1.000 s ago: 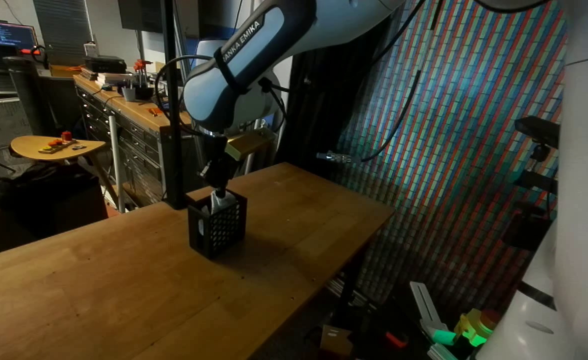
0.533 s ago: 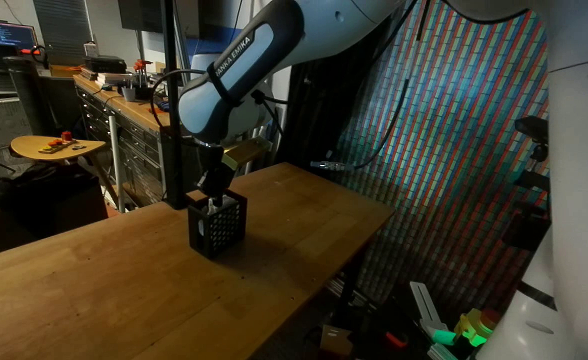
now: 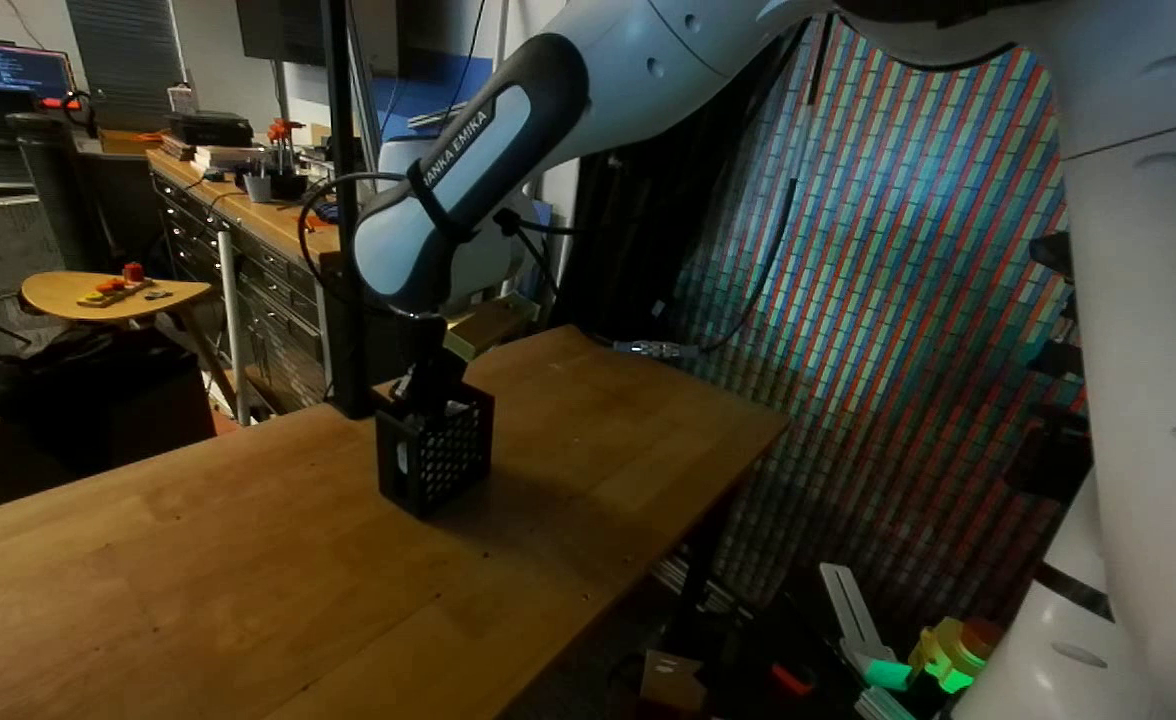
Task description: Put the towel in the box
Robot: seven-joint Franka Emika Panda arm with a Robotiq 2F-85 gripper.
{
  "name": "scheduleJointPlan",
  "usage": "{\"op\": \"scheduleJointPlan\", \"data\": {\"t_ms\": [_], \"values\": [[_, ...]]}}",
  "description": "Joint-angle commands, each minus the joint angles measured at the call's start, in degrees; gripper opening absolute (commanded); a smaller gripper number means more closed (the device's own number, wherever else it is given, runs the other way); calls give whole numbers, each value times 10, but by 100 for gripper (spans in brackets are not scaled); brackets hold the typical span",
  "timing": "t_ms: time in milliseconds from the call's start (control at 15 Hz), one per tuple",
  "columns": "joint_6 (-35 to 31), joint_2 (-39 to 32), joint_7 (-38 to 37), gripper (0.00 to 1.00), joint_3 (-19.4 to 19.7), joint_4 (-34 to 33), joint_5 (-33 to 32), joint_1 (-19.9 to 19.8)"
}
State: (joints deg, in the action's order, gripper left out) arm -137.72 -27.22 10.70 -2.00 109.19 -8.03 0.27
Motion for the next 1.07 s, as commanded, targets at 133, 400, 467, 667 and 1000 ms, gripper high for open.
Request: {"op": "scheduleJointPlan", "data": {"t_ms": [133,400,467,667,1000], "values": [[-6,-52,33,0,-21,-34,29,-10],[1,-81,63,0,-46,-36,73,-25],[0,-88,72,0,-53,-36,88,-31],[-1,-97,96,0,-71,-31,129,-48],[0,-90,118,0,-74,-26,156,-64]]}}
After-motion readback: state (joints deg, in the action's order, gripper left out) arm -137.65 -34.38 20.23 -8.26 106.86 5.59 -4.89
